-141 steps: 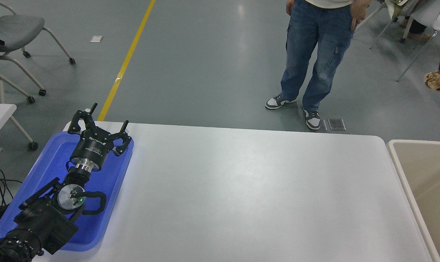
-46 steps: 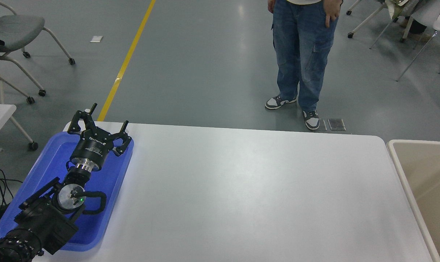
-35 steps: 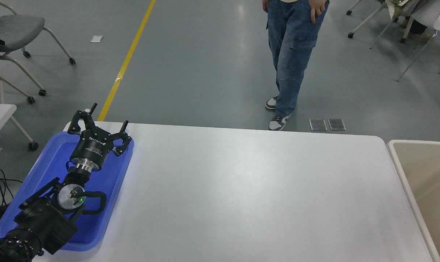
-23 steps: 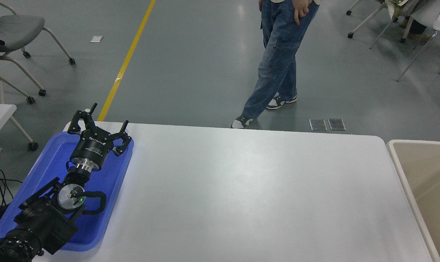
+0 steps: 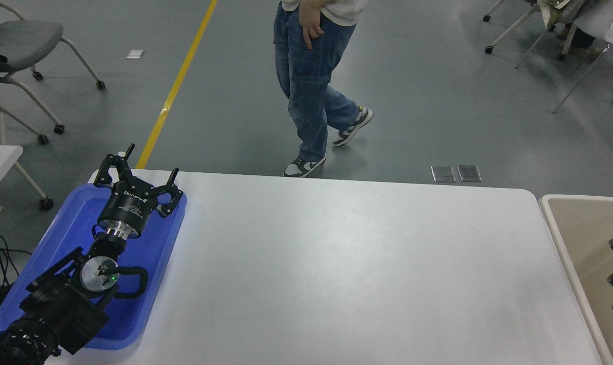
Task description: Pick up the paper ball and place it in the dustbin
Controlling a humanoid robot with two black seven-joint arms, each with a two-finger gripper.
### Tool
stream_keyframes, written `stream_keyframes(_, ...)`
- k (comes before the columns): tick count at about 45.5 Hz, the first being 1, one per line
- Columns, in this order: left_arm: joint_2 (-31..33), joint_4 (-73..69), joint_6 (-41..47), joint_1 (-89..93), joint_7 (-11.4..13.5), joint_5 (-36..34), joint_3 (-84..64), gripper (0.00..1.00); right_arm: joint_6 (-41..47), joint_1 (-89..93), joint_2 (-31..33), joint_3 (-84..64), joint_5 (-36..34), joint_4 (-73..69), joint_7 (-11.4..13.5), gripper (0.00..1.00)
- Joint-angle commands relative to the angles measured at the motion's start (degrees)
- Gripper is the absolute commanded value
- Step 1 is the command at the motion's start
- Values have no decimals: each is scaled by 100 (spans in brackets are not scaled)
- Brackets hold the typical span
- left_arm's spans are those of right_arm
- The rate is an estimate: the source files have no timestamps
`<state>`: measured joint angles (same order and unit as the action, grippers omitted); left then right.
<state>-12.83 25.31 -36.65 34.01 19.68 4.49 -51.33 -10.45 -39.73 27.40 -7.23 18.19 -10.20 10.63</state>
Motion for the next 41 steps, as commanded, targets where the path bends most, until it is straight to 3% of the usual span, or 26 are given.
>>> stream_keyframes(1,0,0,0,0,0,-1,0,100,8,-422,345,1915,-9,-737,-17,100)
stream_keyframes(12,0,0,0,0,0,-1,0,100,25,-738,767,3578,9,-2020,-52,100)
stream_keyframes(16,0,0,0,0,0,-1,0,100,25,-782,837,4017,18,-2381,-280,100)
stream_keyframes(21,0,0,0,0,0,-1,0,100,25,-730,846,4711,61,-2715,-938,100)
stream_keyframes(29,0,0,0,0,0,-1,0,100,34,-291,802,5608,79,-3330,-2555,100)
stream_keyframes(32,0,0,0,-8,0,-1,0,100,43,-97,785,5828,79,-3480,-3030,100)
stream_keyframes(37,0,0,0,0,0,-1,0,100,315,193,644,6110,79,-3612,-3488,100)
stream_keyframes(41,0,0,0,-8,0,-1,0,100,684,448,513,6417,79,-3621,-3647,100)
